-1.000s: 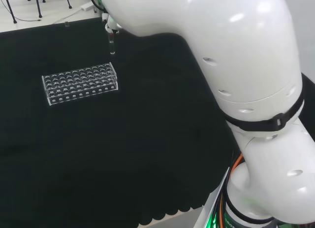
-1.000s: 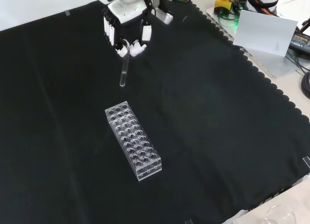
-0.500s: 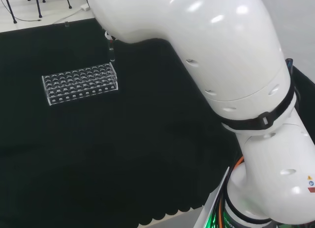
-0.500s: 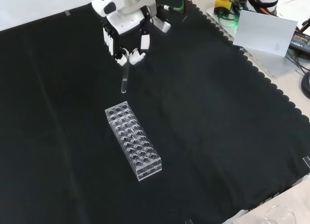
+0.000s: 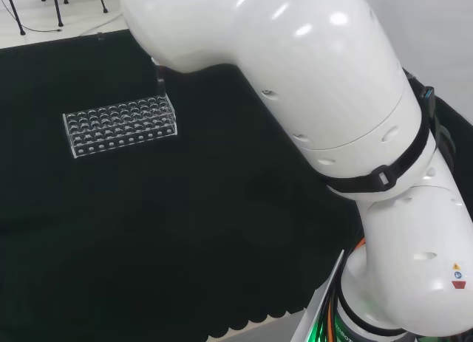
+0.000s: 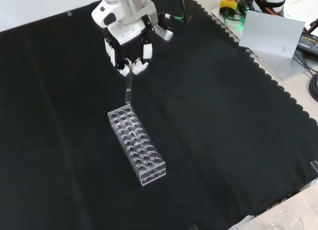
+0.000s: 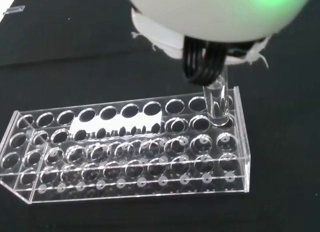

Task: Put the test tube back in the rack.

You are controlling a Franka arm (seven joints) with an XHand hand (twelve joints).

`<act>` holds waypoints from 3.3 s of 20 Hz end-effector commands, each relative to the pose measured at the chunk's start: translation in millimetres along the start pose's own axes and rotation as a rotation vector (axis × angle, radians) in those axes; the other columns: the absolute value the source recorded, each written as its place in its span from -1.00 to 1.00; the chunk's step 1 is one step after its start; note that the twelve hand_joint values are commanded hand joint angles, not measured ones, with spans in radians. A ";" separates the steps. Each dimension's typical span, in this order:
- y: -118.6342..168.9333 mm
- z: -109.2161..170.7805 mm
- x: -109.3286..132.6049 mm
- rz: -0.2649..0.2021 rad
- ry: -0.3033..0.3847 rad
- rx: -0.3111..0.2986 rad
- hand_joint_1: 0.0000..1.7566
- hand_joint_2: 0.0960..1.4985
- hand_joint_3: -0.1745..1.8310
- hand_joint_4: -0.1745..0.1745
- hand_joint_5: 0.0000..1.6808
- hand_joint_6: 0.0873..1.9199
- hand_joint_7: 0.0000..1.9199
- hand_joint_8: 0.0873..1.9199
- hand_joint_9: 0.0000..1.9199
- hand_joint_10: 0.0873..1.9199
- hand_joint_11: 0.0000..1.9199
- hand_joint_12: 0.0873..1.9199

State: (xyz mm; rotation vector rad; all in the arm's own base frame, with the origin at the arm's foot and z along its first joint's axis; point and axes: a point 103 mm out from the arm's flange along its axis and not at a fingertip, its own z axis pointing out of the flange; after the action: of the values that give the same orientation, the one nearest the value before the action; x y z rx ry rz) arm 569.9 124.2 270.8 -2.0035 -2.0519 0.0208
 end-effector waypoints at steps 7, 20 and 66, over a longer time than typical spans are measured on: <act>-2.6 13.1 -1.6 -0.005 0.001 0.029 0.64 -0.45 0.07 -1.00 0.56 -0.37 0.48 -0.38 0.35 -0.33 0.28 0.04; 8.3 21.9 -0.1 -0.010 -0.018 0.036 0.64 -0.45 0.07 -1.00 0.56 -0.37 0.48 -0.38 0.35 -0.33 0.28 0.05; 17.0 35.5 -8.6 -0.026 -0.040 0.043 0.64 -0.45 0.07 -1.00 0.56 -0.37 0.48 -0.38 0.35 -0.33 0.27 0.05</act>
State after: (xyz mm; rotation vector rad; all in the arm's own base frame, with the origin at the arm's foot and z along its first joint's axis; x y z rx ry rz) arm 579.7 123.4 234.6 -1.9646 -2.0834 0.0962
